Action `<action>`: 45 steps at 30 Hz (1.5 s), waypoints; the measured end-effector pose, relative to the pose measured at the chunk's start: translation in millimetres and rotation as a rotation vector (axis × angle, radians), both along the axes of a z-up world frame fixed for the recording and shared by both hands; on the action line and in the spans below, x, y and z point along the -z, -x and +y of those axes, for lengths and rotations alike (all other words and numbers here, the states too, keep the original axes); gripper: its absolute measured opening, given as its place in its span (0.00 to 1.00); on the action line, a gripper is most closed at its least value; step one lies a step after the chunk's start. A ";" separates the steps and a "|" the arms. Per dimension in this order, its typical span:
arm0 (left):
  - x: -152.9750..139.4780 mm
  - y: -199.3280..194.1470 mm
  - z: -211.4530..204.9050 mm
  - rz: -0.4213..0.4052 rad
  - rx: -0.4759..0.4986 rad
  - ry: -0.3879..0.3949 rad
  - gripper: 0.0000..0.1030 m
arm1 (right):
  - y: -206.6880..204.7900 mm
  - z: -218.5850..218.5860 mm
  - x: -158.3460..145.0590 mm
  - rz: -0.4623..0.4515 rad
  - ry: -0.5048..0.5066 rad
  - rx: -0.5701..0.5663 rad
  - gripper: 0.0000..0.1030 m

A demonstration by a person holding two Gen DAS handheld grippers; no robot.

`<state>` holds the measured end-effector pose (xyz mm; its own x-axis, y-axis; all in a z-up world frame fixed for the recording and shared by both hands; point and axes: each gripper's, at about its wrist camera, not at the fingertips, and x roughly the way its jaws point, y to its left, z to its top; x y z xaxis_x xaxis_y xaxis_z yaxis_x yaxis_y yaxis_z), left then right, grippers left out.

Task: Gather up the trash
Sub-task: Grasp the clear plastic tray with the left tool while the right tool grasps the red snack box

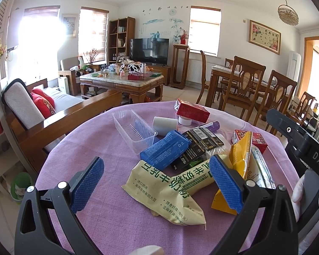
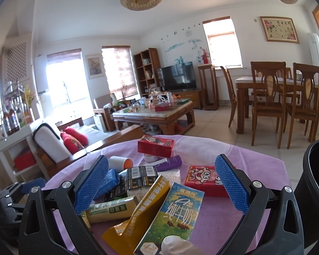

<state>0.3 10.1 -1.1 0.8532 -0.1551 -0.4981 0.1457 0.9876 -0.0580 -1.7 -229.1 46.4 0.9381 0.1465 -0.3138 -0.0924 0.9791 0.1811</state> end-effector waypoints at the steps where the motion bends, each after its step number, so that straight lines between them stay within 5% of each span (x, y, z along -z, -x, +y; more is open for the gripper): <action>1: 2.3 -1.7 2.1 0.011 0.003 0.016 0.95 | -0.3 -0.5 0.2 0.003 -0.007 -0.001 0.96; 4: 4.3 -10.7 14.0 0.060 0.046 0.088 0.95 | -7.3 -6.2 3.1 0.044 -0.063 -0.014 0.96; 7: -1.0 -32.2 30.1 0.132 0.018 0.068 0.95 | -20.4 -8.8 -0.4 0.119 -0.063 -0.058 0.96; 17: 8.8 -138.7 71.2 0.454 -0.024 0.180 0.95 | -113.5 11.2 -33.3 0.321 0.235 -0.244 0.96; 22: 12.6 -154.3 61.0 0.509 -0.081 0.121 0.95 | -182.5 32.1 -15.6 0.468 0.376 -0.374 0.96; 26: 19.9 -162.1 57.2 0.572 -0.090 0.112 0.95 | -219.7 46.6 0.4 0.489 0.466 -0.499 0.95; 29: 30.9 -165.8 56.8 0.623 -0.102 0.135 0.94 | -240.9 54.2 12.0 0.503 0.492 -0.602 0.73; 33: 31.6 -166.4 53.0 0.612 -0.113 0.100 0.94 | -261.5 60.7 19.8 0.510 0.492 -0.640 0.71; 40: 25.9 -173.1 49.5 0.577 -0.113 0.054 0.66 | -278.8 77.4 42.8 0.544 0.579 -0.679 0.71; 45: 22.1 -171.9 52.5 0.547 -0.090 0.063 0.45 | -284.2 75.7 51.8 0.534 0.540 -0.675 0.73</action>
<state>172.2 62.7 -23.2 0.4839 -0.1372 -0.8643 -0.0073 0.9870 -0.1607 282.5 -153.5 -5.4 0.4295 0.3091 -0.8485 -0.6930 0.7153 -0.0902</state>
